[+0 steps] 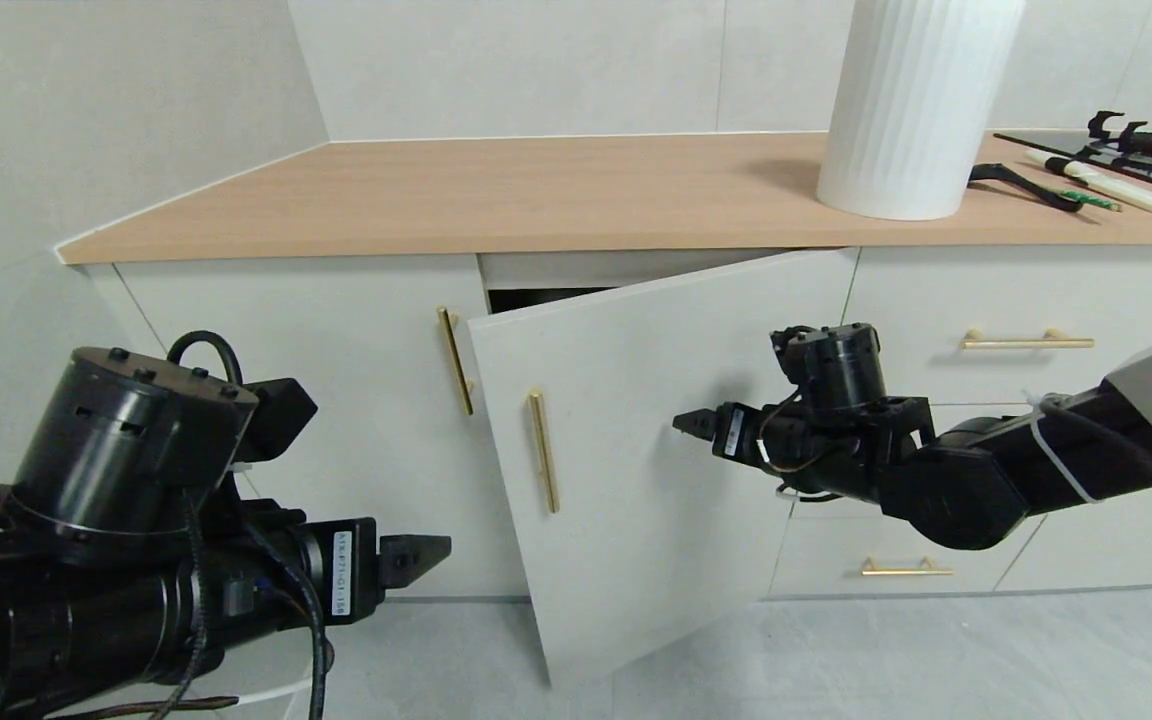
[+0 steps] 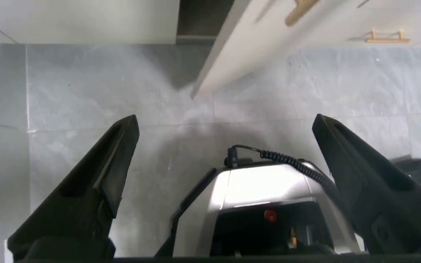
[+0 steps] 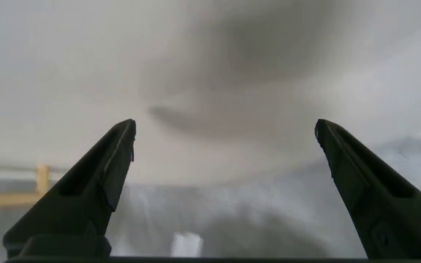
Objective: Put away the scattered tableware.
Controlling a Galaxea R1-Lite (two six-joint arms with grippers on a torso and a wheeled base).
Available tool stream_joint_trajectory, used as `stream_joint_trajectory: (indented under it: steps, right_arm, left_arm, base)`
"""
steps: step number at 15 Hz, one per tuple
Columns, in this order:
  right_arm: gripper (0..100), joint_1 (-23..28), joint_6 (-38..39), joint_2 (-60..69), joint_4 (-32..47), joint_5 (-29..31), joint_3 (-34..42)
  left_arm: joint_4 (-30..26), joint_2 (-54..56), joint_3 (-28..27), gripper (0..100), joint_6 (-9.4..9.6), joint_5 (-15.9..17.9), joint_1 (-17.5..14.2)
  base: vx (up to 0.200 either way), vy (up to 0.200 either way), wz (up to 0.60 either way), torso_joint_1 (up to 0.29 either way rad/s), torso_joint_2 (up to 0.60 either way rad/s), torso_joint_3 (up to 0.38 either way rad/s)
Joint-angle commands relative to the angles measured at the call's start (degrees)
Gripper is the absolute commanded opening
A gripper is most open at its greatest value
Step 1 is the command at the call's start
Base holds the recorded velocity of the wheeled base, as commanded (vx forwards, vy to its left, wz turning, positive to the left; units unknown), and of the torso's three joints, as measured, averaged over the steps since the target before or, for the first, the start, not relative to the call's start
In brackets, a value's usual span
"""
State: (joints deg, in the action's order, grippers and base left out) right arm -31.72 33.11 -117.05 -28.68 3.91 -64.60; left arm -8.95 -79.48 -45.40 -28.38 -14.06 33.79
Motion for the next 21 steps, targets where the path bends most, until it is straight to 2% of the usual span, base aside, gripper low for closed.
stream_joint_trajectory:
  steps: [1, 9, 21]
  right_arm:
    - [100, 0.0, 0.4, -0.8, -0.5, 0.0, -0.3]
    - [100, 0.3, 5.7, -7.2, -1.0, 9.5, -9.5]
    - [100, 1.8, 5.7, -13.3, -1.0, 19.8, -17.1]
  left_arm:
    - [0.0, -0.2, 0.0, 100, -0.01, 0.0, 0.0]
    - [0.0, -0.4, 0.0, 100, -0.01, 0.0, 0.0]
    - [0.0, -0.4, 0.0, 100, -0.01, 0.0, 0.0]
  base:
    - [0.0, 0.0, 0.0, 0.0, 0.0, 0.0]
    - [0.0, 0.0, 0.0, 0.0, 0.0, 0.0]
    - [0.0, 0.0, 0.0, 0.0, 0.0, 0.0]
